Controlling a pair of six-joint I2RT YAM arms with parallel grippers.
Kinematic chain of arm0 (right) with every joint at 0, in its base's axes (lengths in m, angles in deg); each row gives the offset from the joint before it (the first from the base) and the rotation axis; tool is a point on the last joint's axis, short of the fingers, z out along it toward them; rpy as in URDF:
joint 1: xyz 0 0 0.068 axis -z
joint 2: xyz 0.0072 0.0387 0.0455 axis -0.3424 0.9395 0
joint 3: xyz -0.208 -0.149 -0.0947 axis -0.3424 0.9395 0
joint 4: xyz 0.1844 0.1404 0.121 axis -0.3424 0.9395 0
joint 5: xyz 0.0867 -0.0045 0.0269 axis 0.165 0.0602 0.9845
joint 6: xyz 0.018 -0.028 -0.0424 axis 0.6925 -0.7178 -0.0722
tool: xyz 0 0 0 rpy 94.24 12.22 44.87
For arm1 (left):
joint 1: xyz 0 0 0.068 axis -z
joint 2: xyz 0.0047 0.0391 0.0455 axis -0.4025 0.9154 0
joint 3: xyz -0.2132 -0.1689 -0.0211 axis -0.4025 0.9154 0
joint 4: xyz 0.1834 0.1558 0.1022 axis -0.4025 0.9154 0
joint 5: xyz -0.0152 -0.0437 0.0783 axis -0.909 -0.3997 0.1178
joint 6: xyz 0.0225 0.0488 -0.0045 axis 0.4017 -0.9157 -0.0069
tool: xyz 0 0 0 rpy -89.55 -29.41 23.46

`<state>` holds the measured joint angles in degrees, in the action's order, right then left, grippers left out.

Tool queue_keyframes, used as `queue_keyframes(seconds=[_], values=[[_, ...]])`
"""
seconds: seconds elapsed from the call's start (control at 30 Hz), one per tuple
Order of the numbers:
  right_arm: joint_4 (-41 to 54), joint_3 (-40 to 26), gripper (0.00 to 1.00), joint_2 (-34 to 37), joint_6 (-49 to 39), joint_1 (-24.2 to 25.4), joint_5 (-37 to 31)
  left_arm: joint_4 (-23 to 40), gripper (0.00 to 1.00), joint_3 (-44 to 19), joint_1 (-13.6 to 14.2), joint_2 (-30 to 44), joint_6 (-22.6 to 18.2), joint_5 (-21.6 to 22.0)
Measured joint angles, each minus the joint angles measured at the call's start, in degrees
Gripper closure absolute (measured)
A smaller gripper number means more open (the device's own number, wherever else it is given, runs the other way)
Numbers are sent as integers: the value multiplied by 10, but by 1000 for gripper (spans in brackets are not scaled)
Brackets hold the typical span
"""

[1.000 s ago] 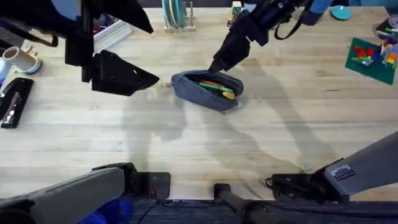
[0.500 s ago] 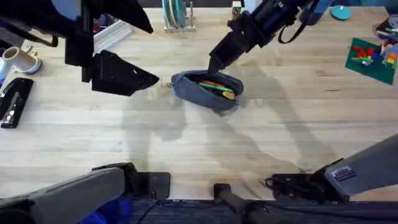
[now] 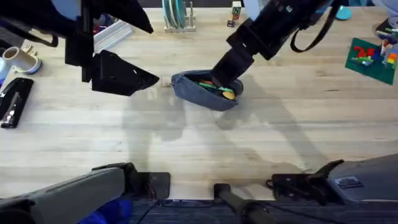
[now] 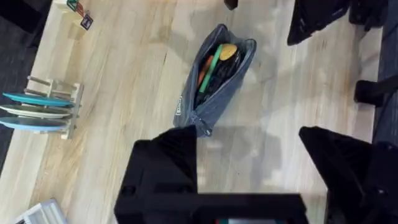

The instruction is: Unzip the bag, pick up the pens from the table one at a time and place them inside, then zip the bag closed.

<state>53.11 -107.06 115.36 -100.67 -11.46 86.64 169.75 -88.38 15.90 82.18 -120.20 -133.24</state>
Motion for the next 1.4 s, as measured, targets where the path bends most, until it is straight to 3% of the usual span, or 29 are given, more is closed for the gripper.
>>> queue_keyframes(seconds=[0.63, 1.1, 1.27, 1.4], values=[[-65, 171, 3, -161, 52, 0, -43, 0, 8, 0, 0, 0, 0, 0], [-73, 186, 3, -187, 44, 0, -81, 2, 8, 0, 0, 1, -11, 0], [-73, 186, 4, -187, 43, 0, -83, 2, 8, 0, -2, 18, -34, 0], [-73, 186, 4, -187, 43, 0, -83, 2, 8, 0, -19, 41, -59, 0]])
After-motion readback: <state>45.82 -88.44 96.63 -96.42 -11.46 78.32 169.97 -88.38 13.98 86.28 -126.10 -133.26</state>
